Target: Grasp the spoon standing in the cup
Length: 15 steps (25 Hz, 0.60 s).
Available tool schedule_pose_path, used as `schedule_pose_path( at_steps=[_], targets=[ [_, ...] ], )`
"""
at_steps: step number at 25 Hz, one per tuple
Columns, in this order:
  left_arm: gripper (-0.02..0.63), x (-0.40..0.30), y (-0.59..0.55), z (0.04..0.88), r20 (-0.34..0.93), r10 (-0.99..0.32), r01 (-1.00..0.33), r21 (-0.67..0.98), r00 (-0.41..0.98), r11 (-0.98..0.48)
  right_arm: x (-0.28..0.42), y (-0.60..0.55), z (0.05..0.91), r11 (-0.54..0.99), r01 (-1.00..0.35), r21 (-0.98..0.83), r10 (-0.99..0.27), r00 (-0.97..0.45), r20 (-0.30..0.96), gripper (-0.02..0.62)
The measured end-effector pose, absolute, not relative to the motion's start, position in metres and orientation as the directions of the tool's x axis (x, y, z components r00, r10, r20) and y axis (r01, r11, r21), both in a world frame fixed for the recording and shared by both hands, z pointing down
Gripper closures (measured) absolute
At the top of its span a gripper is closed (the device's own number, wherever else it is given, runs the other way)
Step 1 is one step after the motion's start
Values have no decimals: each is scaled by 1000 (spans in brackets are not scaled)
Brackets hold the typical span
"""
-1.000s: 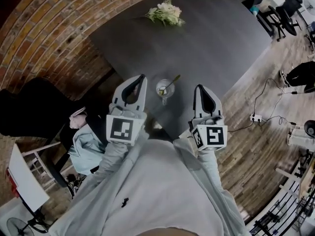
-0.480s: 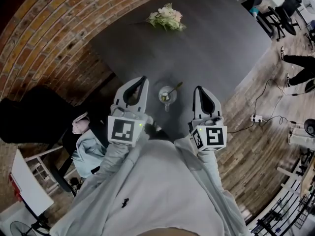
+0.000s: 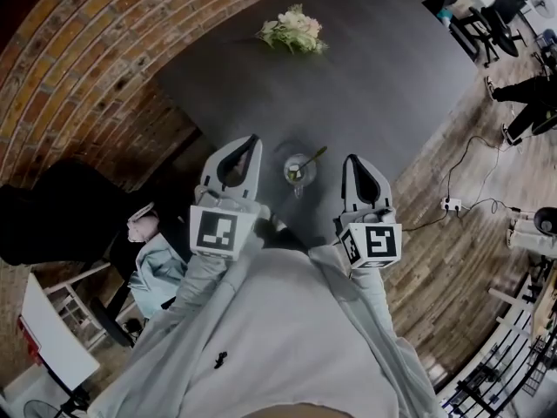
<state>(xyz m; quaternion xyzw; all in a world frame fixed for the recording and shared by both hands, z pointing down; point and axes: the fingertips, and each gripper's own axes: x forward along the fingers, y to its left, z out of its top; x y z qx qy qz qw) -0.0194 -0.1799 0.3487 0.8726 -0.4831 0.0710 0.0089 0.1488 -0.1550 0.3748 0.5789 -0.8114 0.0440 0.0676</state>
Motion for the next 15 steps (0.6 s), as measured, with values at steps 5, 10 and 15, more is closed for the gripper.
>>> schedule_pose_path(
  at_steps=[5, 10, 15],
  targets=[
    [588, -23, -184, 352, 126, -838, -837, -75, 531, -542, 150, -155, 377, 312, -950, 7, -936, -306, 172, 580],
    [588, -23, -184, 355, 134, -837, -839, -59, 530, -541, 153, -155, 386, 300, -954, 0, -936, -294, 195, 578],
    [588, -23, -182, 359, 142, -830, -833, -56, 539, -550, 151, -153, 393, 302, -952, -38, -930, -304, 205, 578]
  ],
)
